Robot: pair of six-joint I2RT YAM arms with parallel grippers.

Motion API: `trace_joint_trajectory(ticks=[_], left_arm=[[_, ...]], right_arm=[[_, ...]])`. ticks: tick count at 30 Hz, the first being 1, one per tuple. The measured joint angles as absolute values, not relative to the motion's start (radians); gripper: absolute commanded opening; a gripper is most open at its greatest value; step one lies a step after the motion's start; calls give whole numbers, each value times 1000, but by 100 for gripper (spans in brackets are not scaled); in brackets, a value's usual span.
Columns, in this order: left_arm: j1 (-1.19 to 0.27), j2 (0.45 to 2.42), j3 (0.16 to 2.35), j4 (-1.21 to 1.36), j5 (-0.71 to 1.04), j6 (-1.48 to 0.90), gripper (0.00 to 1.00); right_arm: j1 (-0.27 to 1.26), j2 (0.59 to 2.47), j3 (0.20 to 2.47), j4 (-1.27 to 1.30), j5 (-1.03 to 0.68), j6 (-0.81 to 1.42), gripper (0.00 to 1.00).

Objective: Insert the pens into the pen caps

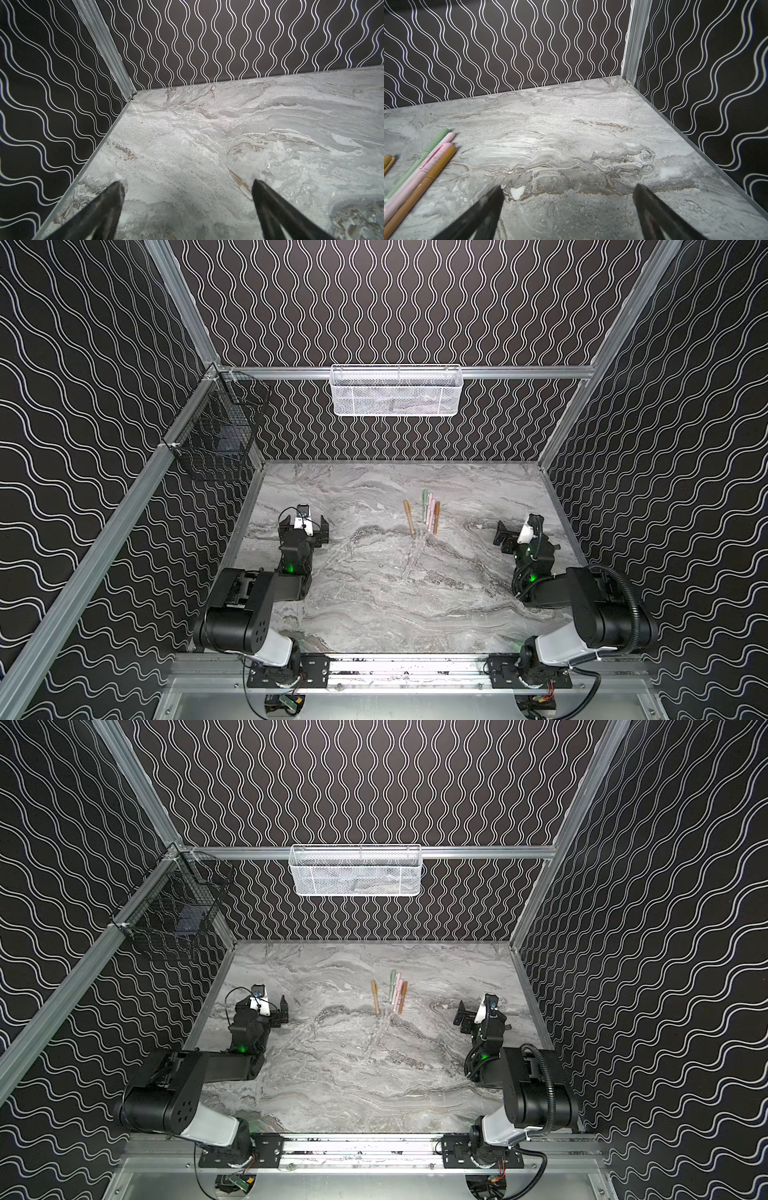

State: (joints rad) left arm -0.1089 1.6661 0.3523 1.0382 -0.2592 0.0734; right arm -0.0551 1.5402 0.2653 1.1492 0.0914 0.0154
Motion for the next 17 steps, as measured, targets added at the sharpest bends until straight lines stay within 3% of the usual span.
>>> trace_joint_trajectory(ticks=[17], left_arm=[[-109,1666,360,1031,-259,59,99]], right_arm=[[-54,1540,265,1149,92,15,100]])
